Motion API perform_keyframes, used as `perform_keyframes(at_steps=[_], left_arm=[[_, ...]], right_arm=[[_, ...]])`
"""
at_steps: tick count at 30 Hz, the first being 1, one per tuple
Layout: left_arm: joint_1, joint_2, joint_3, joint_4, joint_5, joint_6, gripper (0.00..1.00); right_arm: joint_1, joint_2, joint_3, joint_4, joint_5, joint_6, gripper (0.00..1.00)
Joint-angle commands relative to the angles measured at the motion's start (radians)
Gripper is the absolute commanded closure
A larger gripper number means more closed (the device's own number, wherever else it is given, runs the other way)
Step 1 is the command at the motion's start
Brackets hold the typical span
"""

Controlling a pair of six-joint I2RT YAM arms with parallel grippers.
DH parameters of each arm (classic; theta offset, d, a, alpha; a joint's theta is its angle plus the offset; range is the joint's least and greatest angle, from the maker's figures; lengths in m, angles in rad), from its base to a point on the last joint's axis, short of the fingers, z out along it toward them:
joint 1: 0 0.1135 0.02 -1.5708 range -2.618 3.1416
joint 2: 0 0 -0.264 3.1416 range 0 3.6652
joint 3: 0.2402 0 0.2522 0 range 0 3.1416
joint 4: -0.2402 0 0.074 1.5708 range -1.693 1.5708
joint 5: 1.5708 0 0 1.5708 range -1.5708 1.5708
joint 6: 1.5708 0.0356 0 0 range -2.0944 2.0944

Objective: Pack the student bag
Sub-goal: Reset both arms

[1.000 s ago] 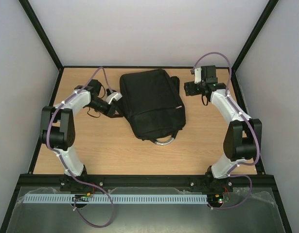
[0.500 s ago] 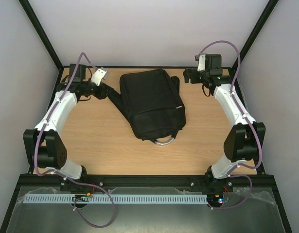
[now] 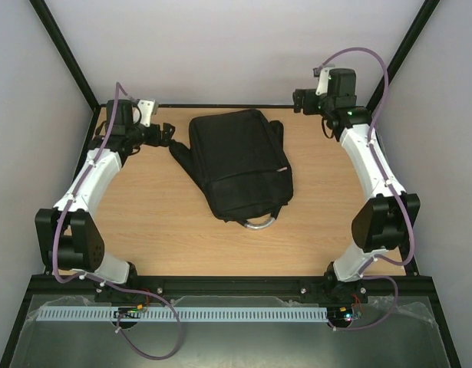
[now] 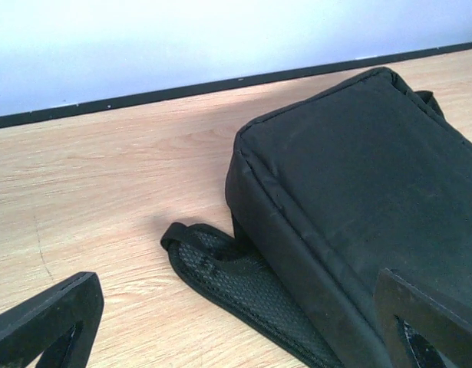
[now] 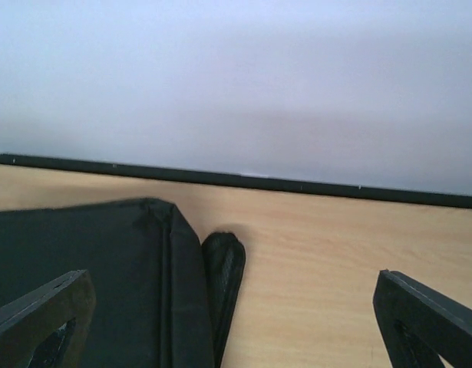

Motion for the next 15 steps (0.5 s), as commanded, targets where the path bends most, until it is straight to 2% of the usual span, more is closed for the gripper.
perform_keyframes(at_steps=[1, 4, 7, 12, 15], left_arm=[[0.003, 0.001, -0.011, 0.063, -0.034, -0.036, 0.01], [0.003, 0.011, -0.005, 0.068, -0.025, -0.027, 0.01], [0.003, 0.015, -0.005, 0.069, -0.011, -0.023, 0.01], [0.003, 0.012, 0.013, 0.033, -0.013, 0.009, 0.01], [0.004, 0.007, 0.013, 0.036, -0.049, 0.016, 0.01]], right_arm=[[-0.003, 0.095, 0.1, 0.018, 0.002, -0.026, 0.01], [-0.003, 0.186, 0.17, 0.04, 0.02, -0.012, 0.01], [-0.002, 0.266, 0.219, 0.041, 0.0, 0.073, 0.01], [0.032, 0.276, 0.209, 0.038, -0.028, 0.025, 0.01], [0.032, 0.252, 0.238, 0.008, 0.024, 0.006, 0.01]])
